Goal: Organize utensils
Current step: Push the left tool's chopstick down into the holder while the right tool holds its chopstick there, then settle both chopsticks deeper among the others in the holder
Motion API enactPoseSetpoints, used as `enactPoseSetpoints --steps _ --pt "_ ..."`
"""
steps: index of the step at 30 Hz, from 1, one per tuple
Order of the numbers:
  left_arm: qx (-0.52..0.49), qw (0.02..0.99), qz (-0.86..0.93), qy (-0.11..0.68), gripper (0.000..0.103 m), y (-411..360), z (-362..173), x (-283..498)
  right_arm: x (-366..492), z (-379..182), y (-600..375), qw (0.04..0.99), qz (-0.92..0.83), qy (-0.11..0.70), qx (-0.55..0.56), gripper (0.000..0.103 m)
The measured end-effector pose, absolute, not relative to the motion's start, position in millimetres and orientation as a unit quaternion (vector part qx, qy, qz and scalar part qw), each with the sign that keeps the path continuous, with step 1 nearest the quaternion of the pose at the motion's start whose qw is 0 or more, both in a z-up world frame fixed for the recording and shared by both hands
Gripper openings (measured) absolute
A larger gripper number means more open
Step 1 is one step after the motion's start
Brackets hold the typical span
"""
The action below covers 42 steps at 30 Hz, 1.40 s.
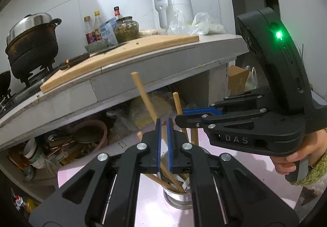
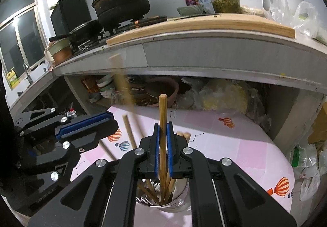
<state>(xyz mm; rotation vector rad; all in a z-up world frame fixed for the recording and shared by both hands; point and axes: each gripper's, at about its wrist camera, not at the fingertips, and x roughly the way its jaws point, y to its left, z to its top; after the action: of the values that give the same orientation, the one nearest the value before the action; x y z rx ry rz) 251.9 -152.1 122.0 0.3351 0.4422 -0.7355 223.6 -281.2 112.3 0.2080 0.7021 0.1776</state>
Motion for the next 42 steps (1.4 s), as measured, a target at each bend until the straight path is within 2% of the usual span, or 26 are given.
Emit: enactPoseSetpoints --steps 12,42 --pt "0.141 0.891 -0.359 0.240 0.004 -145 102 261 224 102 -284 0.926 0.089 0.350 0.107 0.007" --pt "0.060 0.896 -0.353 0.262 0.005 -112 102 274 221 86 -269 0.925 0.098 0.355 0.096 0.007"
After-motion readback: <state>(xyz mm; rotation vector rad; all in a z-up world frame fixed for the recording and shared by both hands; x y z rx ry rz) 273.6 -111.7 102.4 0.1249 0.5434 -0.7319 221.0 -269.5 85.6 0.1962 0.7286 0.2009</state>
